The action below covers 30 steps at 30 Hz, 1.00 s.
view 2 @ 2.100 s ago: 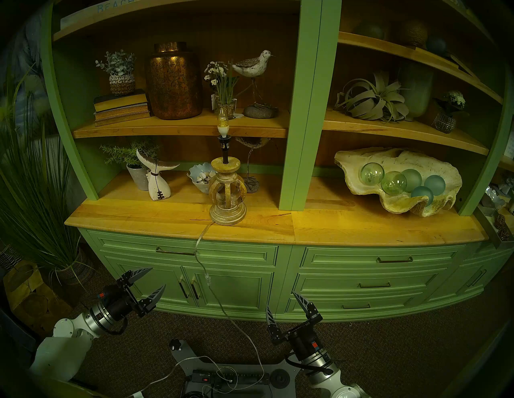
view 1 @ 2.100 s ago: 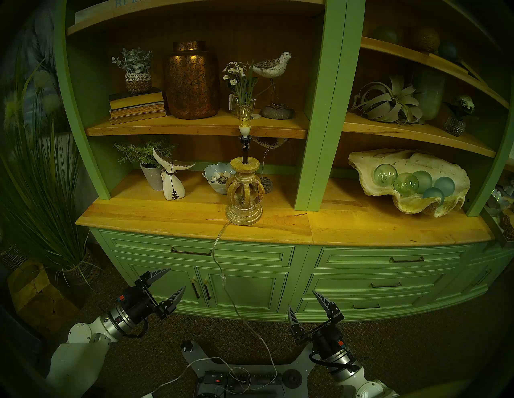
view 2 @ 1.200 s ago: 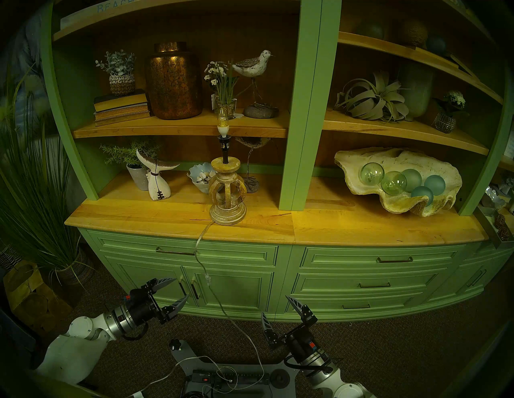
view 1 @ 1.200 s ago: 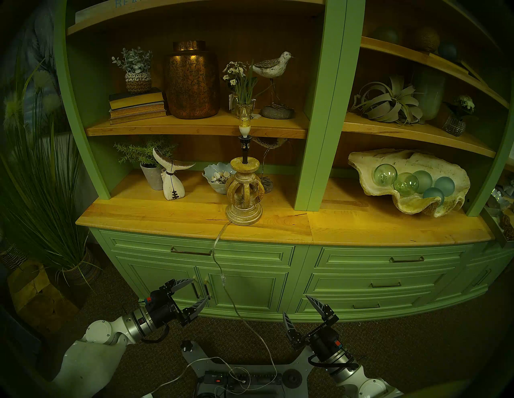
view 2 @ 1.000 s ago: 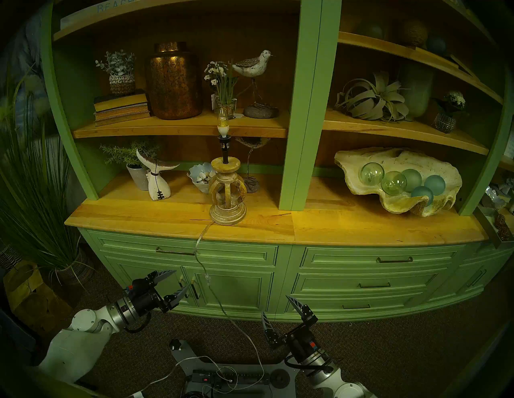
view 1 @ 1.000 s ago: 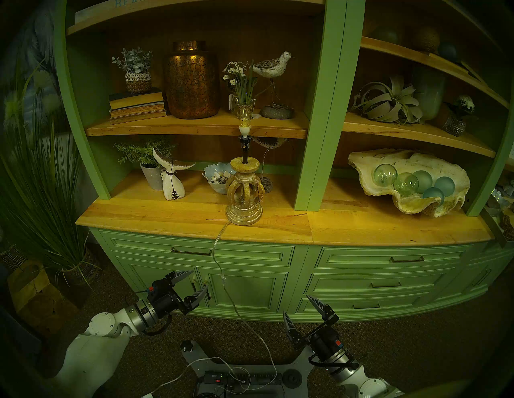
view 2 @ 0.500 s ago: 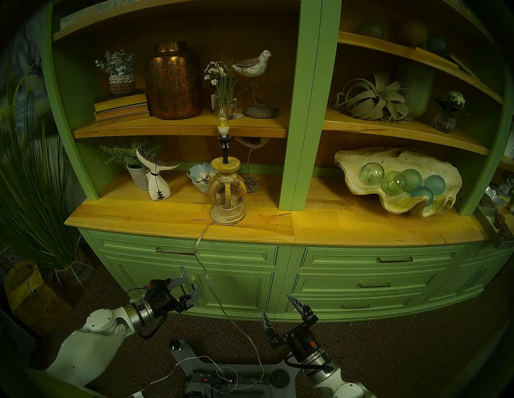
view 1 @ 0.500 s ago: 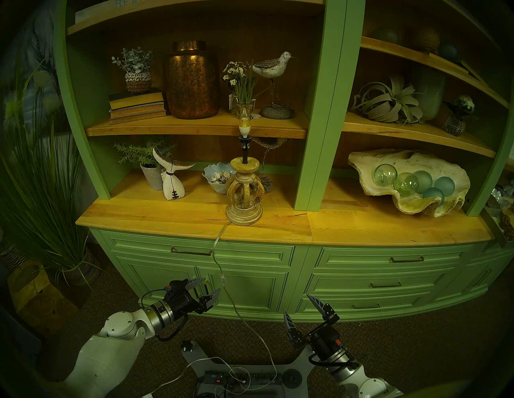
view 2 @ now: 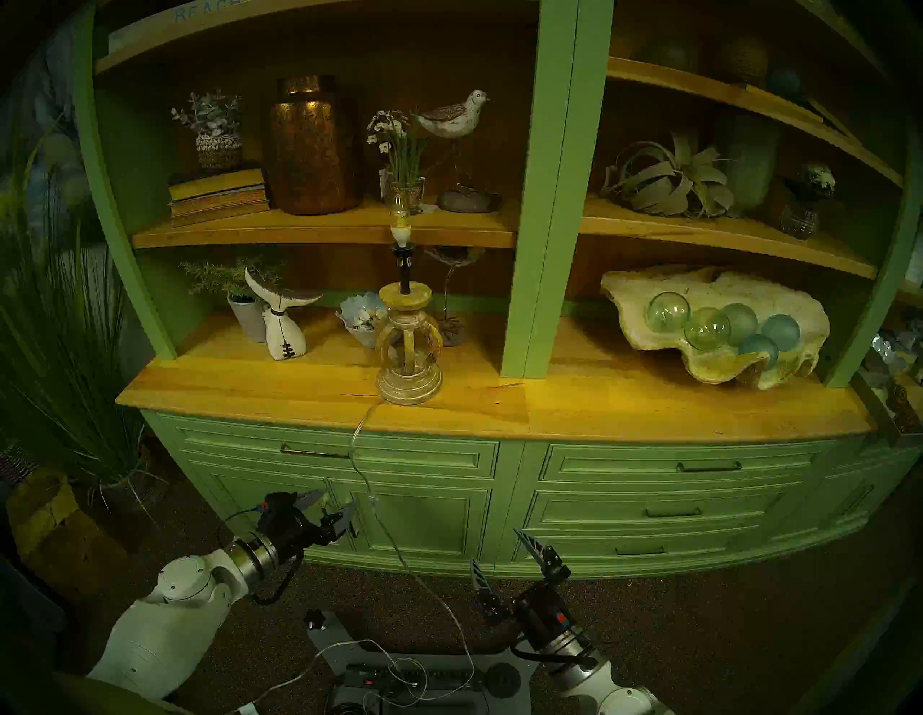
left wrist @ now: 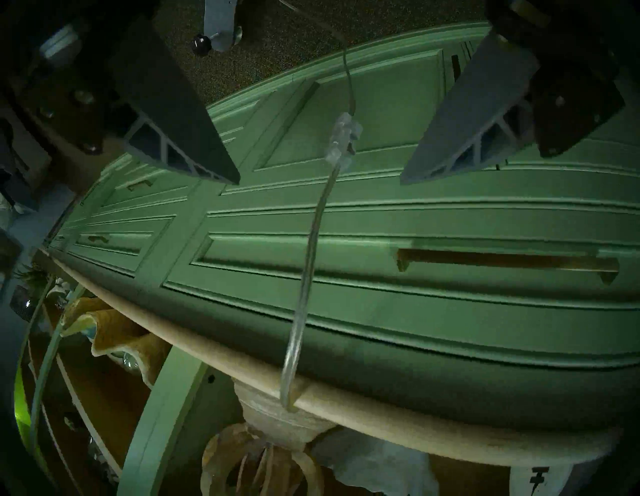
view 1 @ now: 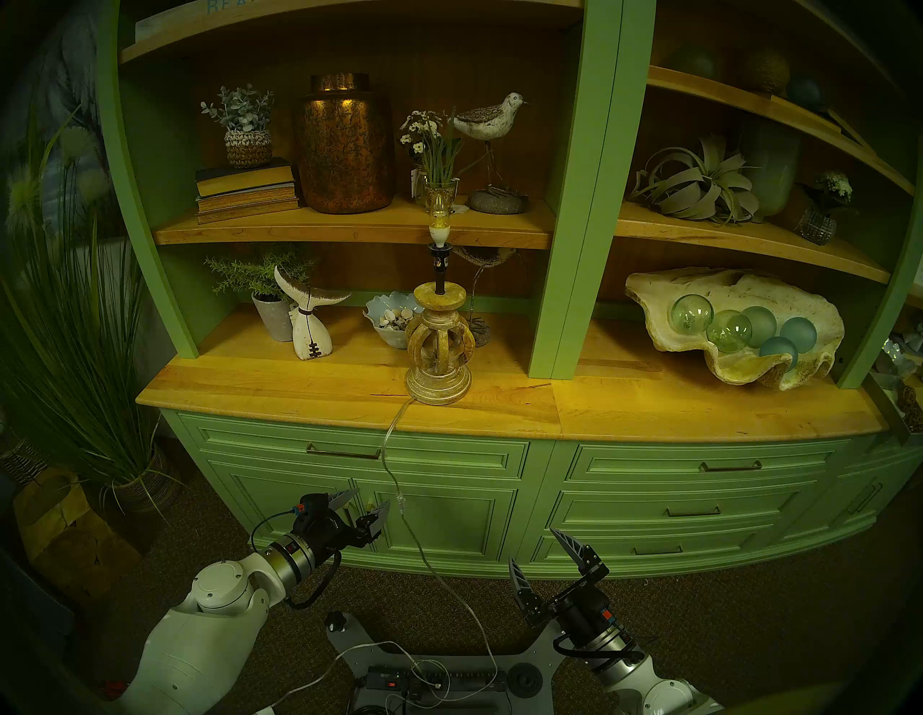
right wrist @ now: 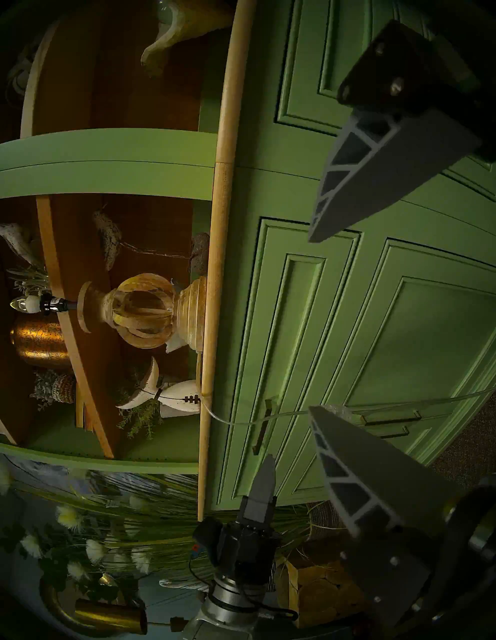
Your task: Grab cable and switch light on
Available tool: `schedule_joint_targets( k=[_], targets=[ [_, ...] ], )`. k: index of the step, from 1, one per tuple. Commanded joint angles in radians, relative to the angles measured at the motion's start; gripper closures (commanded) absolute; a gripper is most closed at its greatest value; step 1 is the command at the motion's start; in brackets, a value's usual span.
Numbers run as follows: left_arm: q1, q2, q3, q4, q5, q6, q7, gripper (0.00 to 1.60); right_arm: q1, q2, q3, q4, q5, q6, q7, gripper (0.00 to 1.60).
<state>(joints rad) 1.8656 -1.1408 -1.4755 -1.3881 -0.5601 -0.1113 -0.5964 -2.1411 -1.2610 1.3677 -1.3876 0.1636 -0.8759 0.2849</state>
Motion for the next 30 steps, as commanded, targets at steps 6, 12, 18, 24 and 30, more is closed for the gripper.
schedule_joint_targets(
  k=[6, 12, 18, 24, 30],
  targets=[
    [0.019, -0.014, 0.004, -0.114, -0.044, 0.048, -0.017, 0.0, 0.005, 0.001, 0.004, -0.026, -0.002, -0.011, 0.003, 0.0],
    [0.015, -0.047, -0.008, -0.087, -0.078, 0.09, 0.004, 0.0, 0.005, -0.001, 0.005, -0.027, -0.002, -0.011, 0.005, 0.0],
    [-0.02, -0.076, -0.014, -0.029, -0.094, 0.091, 0.014, 0.0, 0.005, -0.002, 0.006, -0.026, -0.002, -0.011, 0.006, 0.0],
    [-0.06, -0.099, 0.003, 0.022, -0.102, 0.098, 0.007, 0.0, 0.005, -0.004, 0.008, -0.025, -0.003, -0.011, 0.007, 0.0],
    [-0.079, -0.108, 0.01, 0.048, -0.103, 0.09, -0.001, 0.0, 0.005, -0.005, 0.009, -0.025, -0.004, -0.011, 0.009, 0.0]
  ],
)
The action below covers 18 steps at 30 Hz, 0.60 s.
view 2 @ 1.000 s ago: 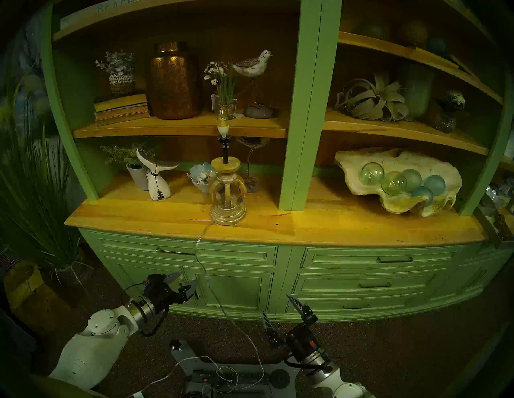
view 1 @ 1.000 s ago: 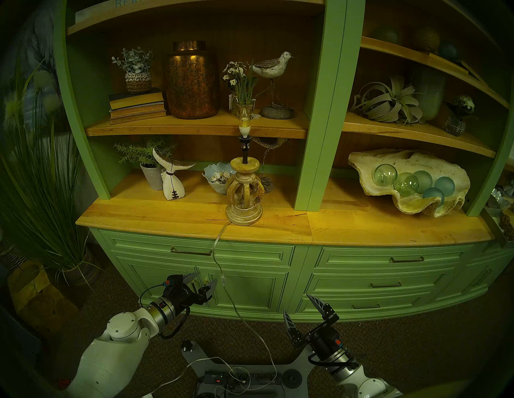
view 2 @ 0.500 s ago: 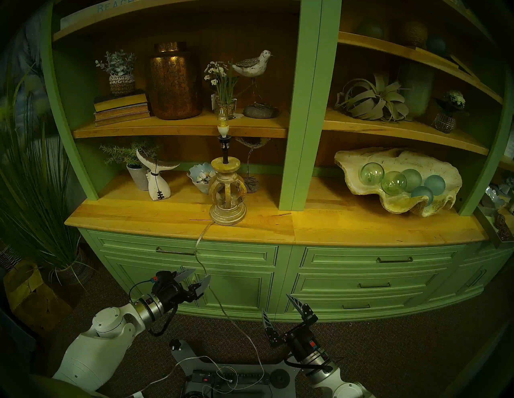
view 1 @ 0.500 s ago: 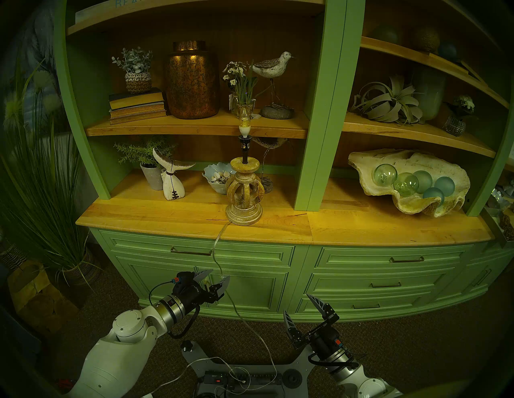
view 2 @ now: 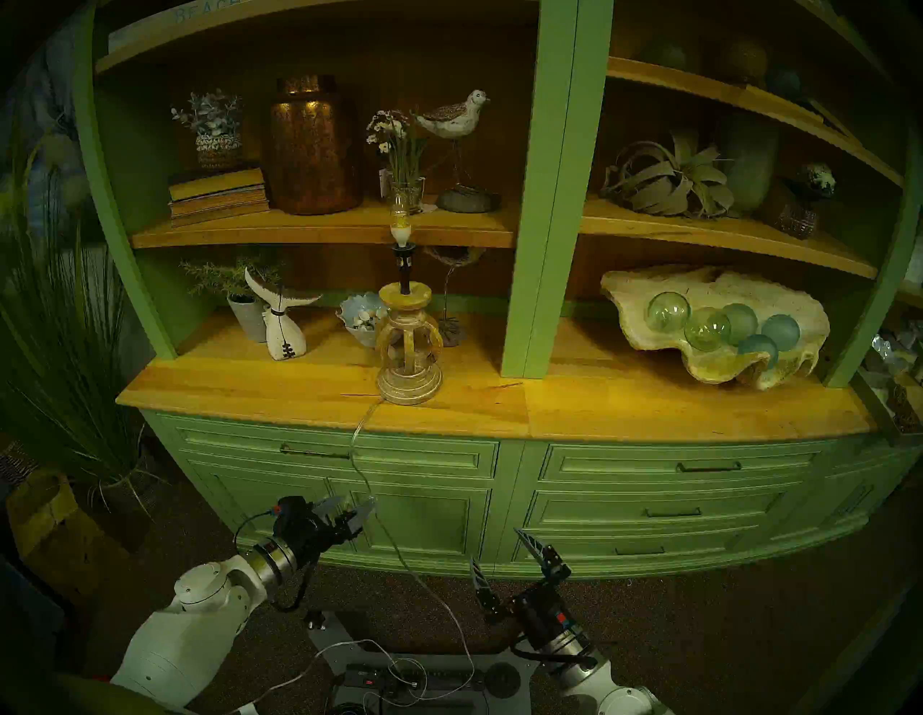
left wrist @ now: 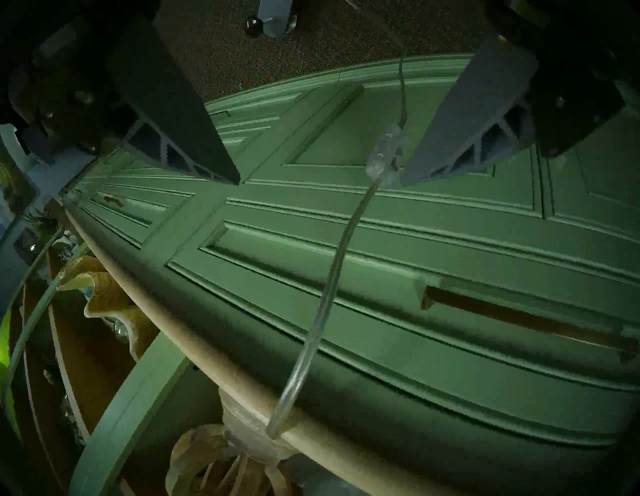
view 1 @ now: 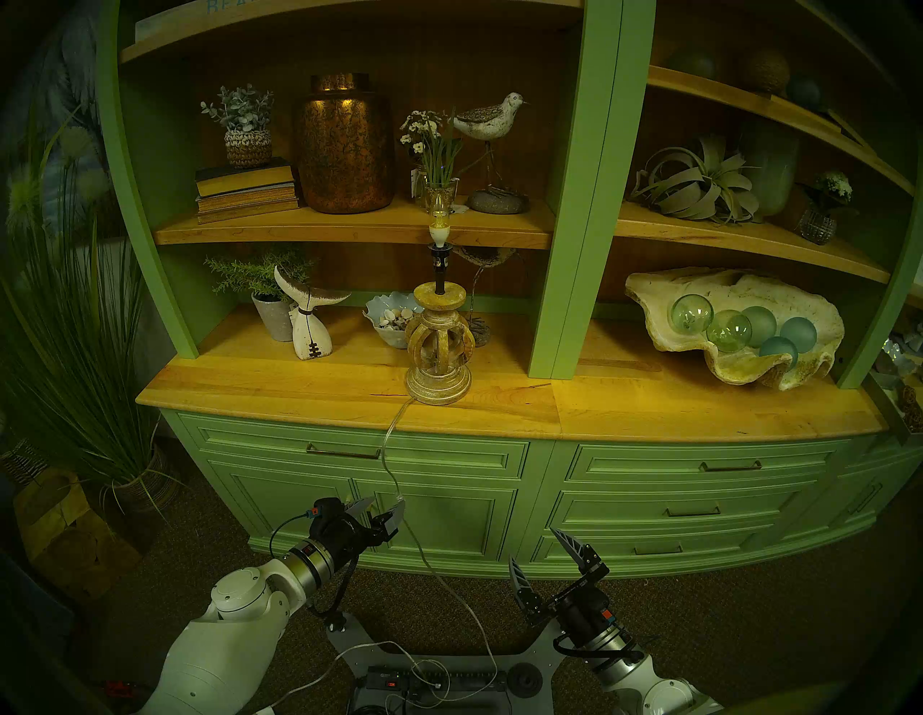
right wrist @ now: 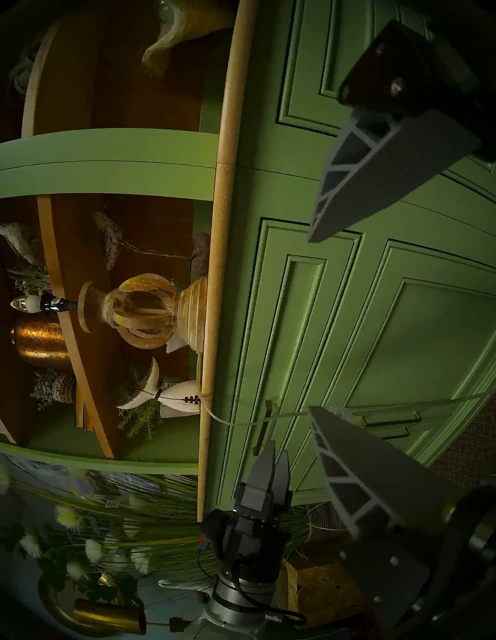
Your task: Grab cable and switch light on
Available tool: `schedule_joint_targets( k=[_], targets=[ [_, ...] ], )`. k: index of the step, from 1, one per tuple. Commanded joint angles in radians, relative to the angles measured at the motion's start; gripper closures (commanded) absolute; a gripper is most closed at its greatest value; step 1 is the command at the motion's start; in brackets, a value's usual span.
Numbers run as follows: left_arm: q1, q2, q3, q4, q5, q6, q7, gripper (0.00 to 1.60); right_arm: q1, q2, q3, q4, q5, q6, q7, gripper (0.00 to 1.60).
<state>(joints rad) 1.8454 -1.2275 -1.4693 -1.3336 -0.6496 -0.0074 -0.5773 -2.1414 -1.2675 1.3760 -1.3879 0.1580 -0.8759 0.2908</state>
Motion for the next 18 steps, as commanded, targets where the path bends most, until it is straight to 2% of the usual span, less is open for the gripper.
schedule_joint_targets(
  k=[1, 7, 15, 18],
  targets=[
    [-0.061, -0.022, 0.004, -0.005, -0.014, -0.014, -0.02, 0.0, 0.005, 0.002, 0.001, -0.025, 0.002, -0.011, 0.003, 0.0],
    [-0.076, -0.022, 0.011, -0.001, -0.009, -0.01, -0.022, 0.0, 0.005, 0.001, 0.002, -0.025, 0.002, -0.011, 0.004, 0.0],
    [-0.114, -0.046, 0.013, 0.082, -0.025, -0.027, -0.043, 0.0, 0.004, 0.0, 0.004, -0.026, 0.002, -0.01, 0.007, 0.0],
    [-0.125, -0.05, 0.018, 0.083, -0.022, -0.025, -0.043, 0.0, 0.004, -0.001, 0.004, -0.025, 0.002, -0.011, 0.007, 0.0]
  ],
)
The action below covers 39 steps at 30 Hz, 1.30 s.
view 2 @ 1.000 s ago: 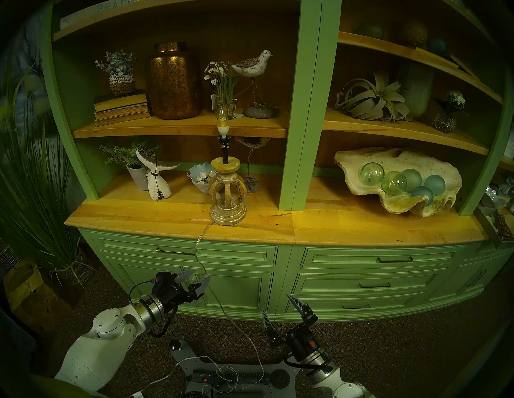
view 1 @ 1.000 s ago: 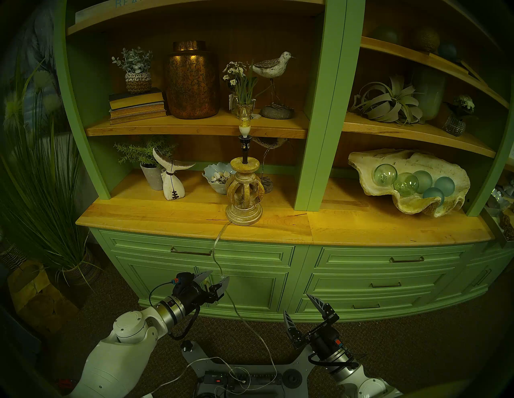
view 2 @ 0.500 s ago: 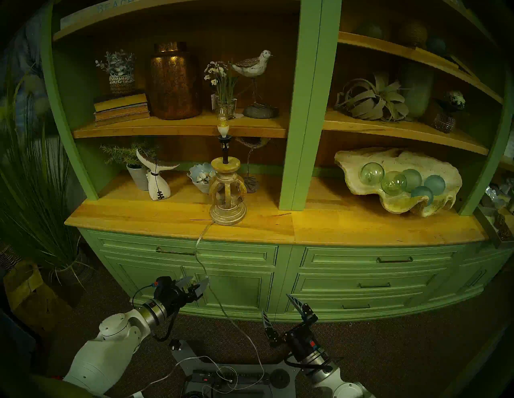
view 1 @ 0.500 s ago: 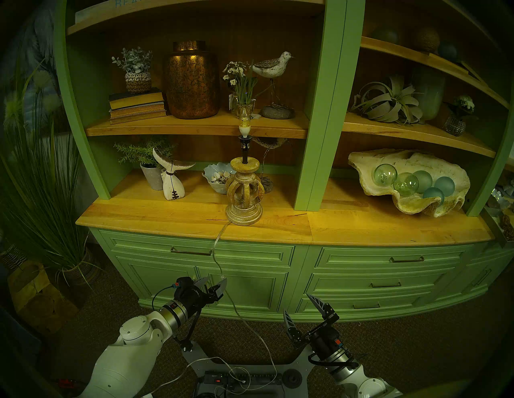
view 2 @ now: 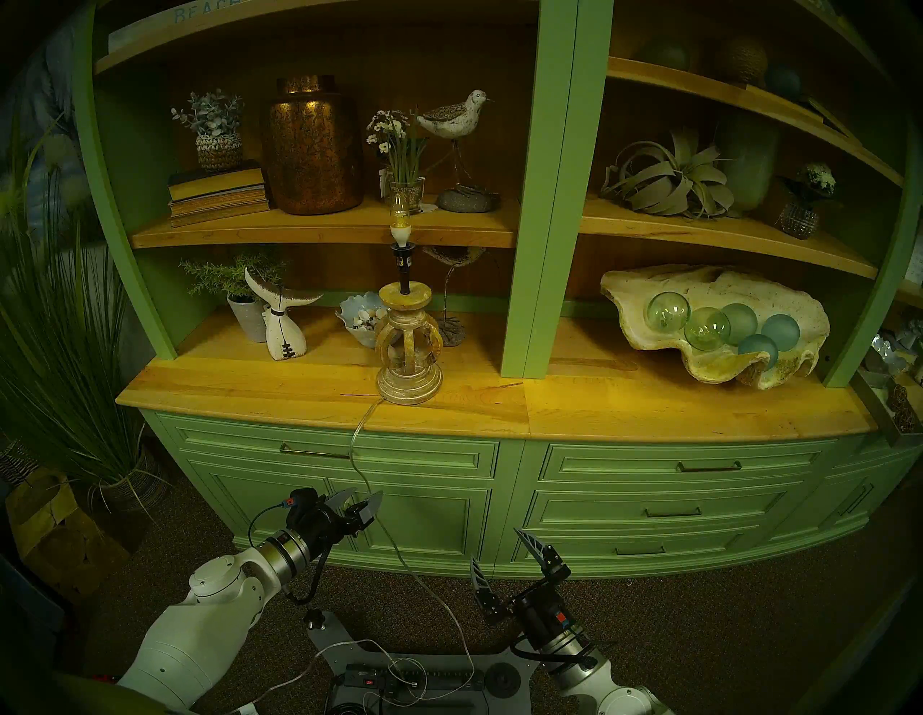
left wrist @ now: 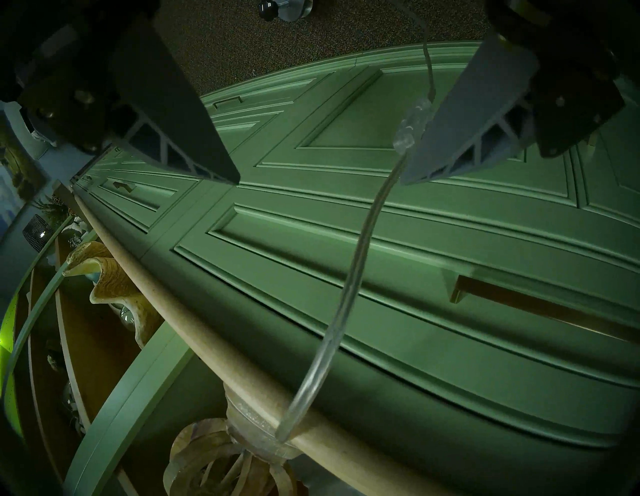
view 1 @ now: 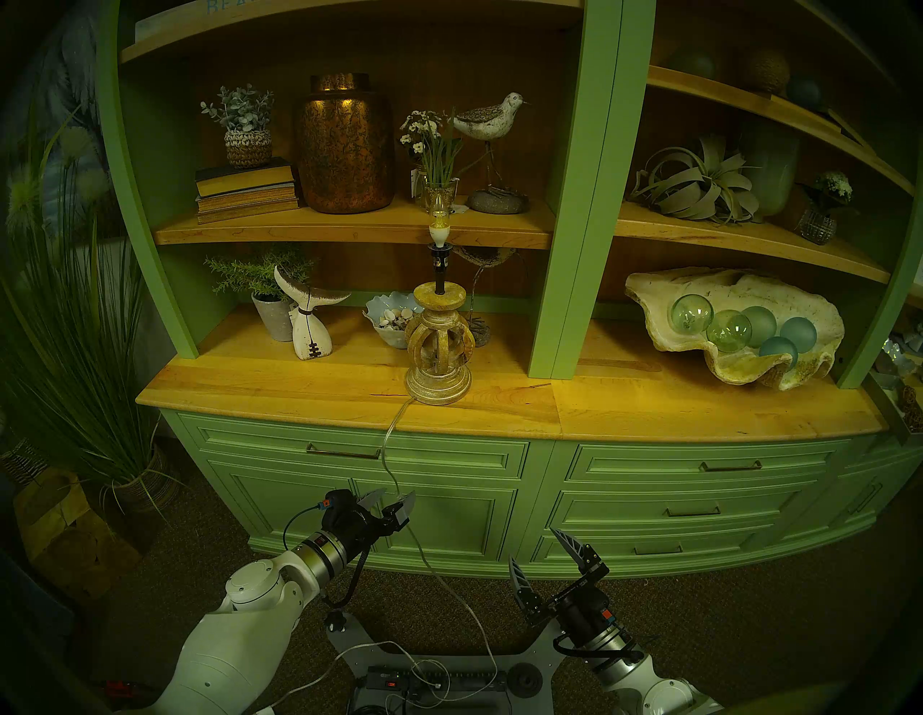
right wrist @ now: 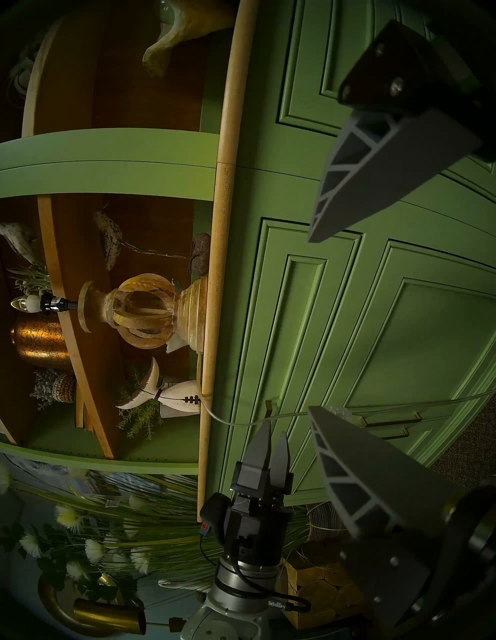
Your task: Grab cable and switch light on
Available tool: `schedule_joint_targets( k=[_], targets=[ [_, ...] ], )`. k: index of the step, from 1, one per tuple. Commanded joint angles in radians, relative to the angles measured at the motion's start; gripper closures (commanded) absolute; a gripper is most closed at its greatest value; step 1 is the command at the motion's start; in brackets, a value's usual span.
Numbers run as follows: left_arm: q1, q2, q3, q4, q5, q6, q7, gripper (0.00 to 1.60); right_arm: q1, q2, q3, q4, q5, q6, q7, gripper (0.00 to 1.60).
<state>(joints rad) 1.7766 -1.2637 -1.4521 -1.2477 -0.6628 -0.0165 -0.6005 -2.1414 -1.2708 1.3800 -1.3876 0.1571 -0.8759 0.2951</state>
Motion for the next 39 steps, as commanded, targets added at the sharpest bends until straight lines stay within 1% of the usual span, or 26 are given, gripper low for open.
schedule_joint_targets(
  k=[1, 9, 14, 23, 28, 34, 39],
  targets=[
    [-0.06, -0.017, 0.002, 0.001, -0.008, -0.017, -0.021, 0.0, 0.004, 0.002, 0.001, -0.025, 0.003, -0.011, 0.003, 0.0],
    [-0.09, -0.041, 0.014, 0.039, -0.008, -0.023, -0.024, 0.0, 0.004, 0.0, 0.003, -0.025, 0.002, -0.01, 0.005, 0.0],
    [-0.098, -0.046, 0.02, 0.043, -0.004, -0.025, -0.026, 0.0, 0.004, -0.001, 0.003, -0.025, 0.003, -0.01, 0.006, 0.0],
    [-0.116, -0.054, 0.024, 0.09, -0.004, -0.045, -0.039, 0.0, 0.003, -0.002, 0.005, -0.026, 0.003, -0.01, 0.009, 0.0],
    [-0.137, -0.055, 0.04, 0.132, 0.015, -0.055, -0.041, 0.0, 0.003, -0.003, 0.006, -0.026, 0.003, -0.01, 0.011, 0.0],
    [-0.176, -0.056, 0.052, 0.249, 0.027, -0.098, -0.069, 0.0, 0.003, -0.004, 0.008, -0.026, 0.003, -0.01, 0.013, 0.0],
    [-0.194, -0.051, 0.057, 0.246, 0.045, -0.106, -0.064, 0.0, 0.004, -0.006, 0.009, -0.024, 0.002, -0.01, 0.013, 0.0]
  ],
)
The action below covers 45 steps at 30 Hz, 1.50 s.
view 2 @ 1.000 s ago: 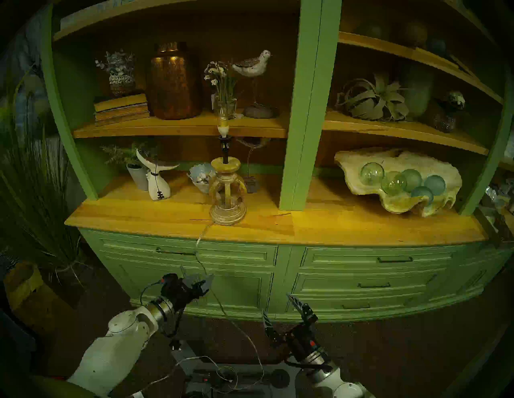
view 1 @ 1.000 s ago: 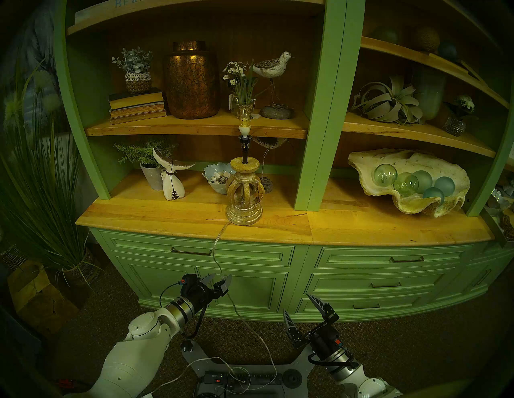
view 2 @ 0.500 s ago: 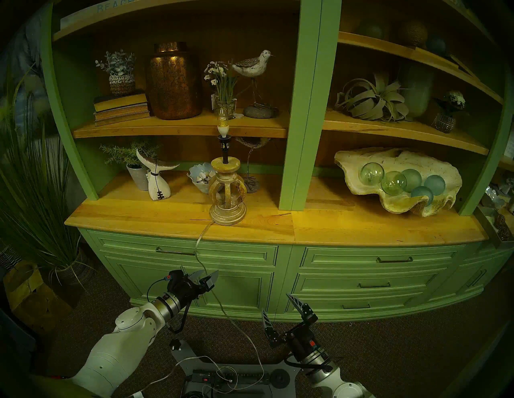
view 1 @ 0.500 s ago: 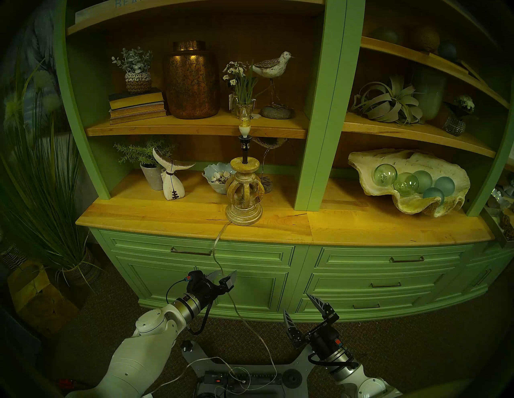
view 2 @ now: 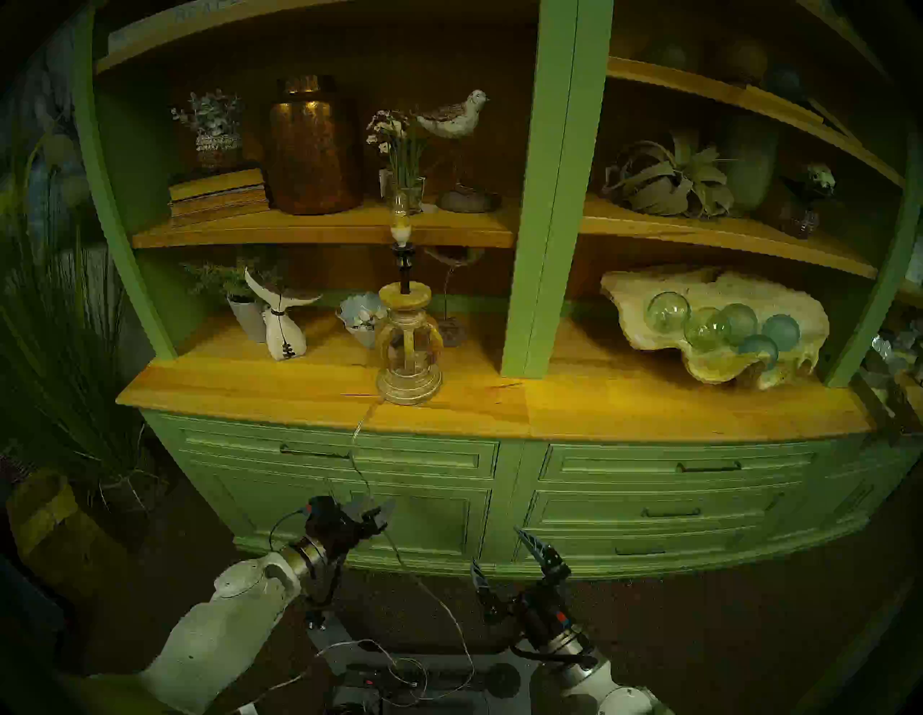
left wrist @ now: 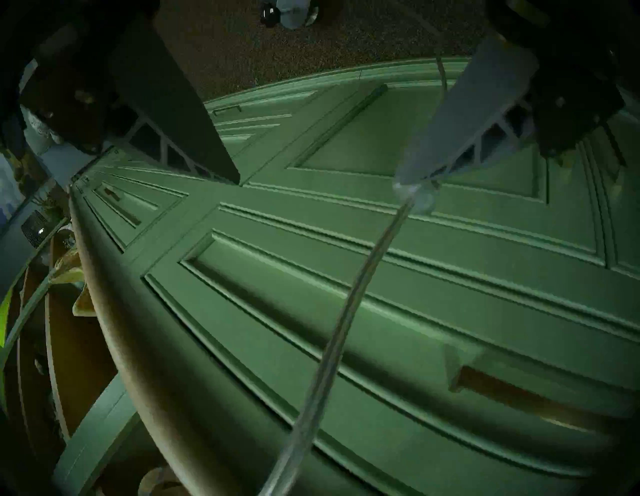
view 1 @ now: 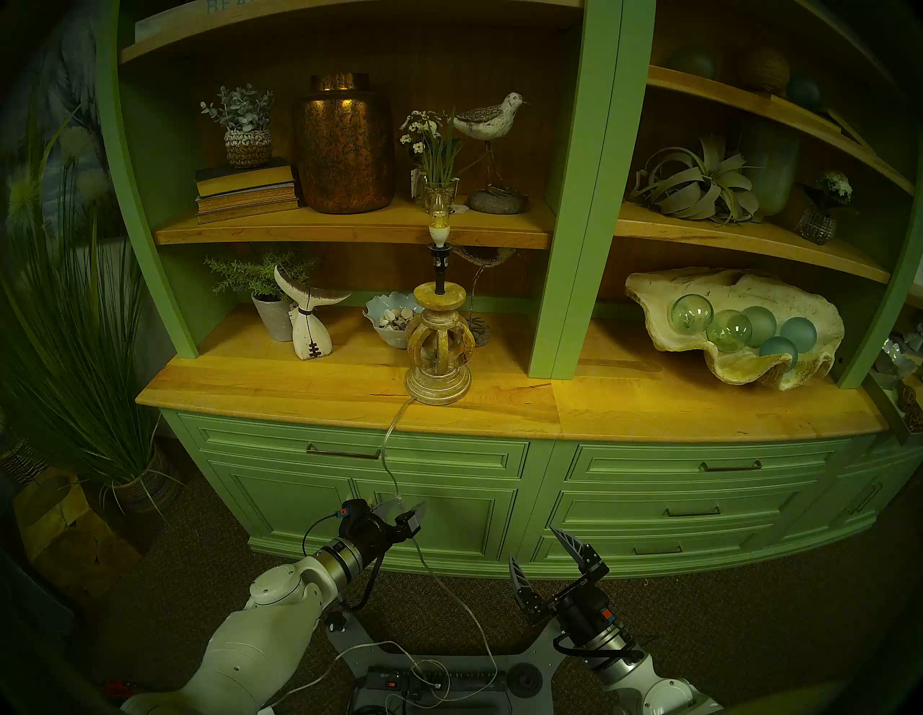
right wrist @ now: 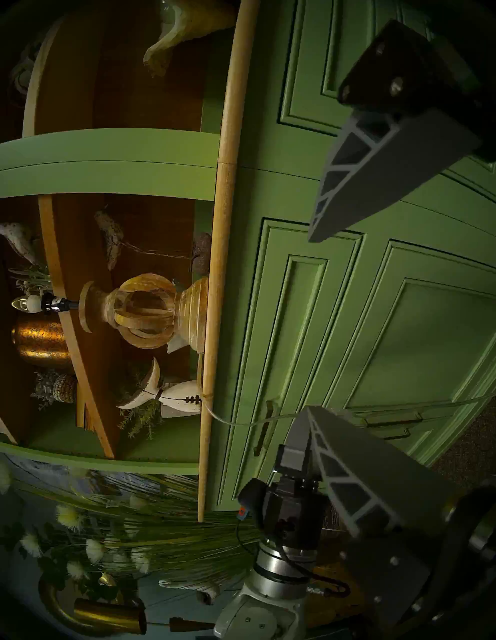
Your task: Grab cable and switch light on
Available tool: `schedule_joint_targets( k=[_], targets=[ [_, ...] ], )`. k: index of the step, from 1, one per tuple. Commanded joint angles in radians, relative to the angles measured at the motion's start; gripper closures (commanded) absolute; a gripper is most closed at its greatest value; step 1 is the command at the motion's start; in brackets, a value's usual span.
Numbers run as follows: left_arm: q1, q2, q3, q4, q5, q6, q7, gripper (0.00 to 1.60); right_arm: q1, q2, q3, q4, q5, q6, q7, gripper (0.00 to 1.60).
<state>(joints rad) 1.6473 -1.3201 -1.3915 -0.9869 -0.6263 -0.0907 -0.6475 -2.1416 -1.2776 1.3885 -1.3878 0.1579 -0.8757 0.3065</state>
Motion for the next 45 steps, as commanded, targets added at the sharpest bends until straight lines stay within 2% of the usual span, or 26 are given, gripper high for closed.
schedule_joint_targets(
  k=[1, 10, 22, 36, 38, 40, 42, 44, 45],
  targets=[
    [-0.069, 0.007, -0.003, -0.016, 0.013, -0.035, -0.015, 0.0, 0.004, 0.001, 0.0, -0.023, 0.002, -0.01, 0.002, 0.0],
    [-0.077, 0.042, -0.016, -0.061, 0.049, -0.059, -0.013, 0.0, 0.004, -0.001, 0.002, -0.023, 0.001, -0.01, 0.005, 0.0],
    [-0.078, 0.022, -0.009, -0.038, 0.068, -0.06, -0.028, 0.0, 0.002, -0.002, 0.005, -0.026, 0.002, -0.009, 0.009, 0.0],
    [-0.087, 0.006, -0.021, 0.001, 0.054, -0.049, -0.037, 0.02, 0.002, -0.004, 0.007, -0.026, 0.002, -0.009, 0.012, 0.0],
    [-0.087, 0.007, -0.02, 0.001, 0.057, -0.048, -0.036, 0.11, 0.002, -0.004, 0.008, -0.026, 0.002, -0.009, 0.012, 0.0],
    [-0.088, 0.007, -0.02, 0.004, 0.058, -0.049, -0.037, 0.14, 0.002, -0.005, 0.008, -0.026, 0.002, -0.009, 0.013, 0.0],
    [-0.091, 0.009, -0.02, 0.01, 0.059, -0.044, -0.039, 0.49, 0.001, -0.005, 0.009, -0.026, 0.002, -0.009, 0.013, 0.0],
    [-0.089, 0.008, -0.021, 0.009, 0.055, -0.036, -0.042, 0.91, 0.001, -0.006, 0.009, -0.026, 0.002, -0.009, 0.014, 0.0],
    [-0.089, 0.008, -0.021, 0.009, 0.055, -0.036, -0.042, 0.91, 0.001, -0.006, 0.009, -0.026, 0.002, -0.009, 0.014, 0.0]
  ],
)
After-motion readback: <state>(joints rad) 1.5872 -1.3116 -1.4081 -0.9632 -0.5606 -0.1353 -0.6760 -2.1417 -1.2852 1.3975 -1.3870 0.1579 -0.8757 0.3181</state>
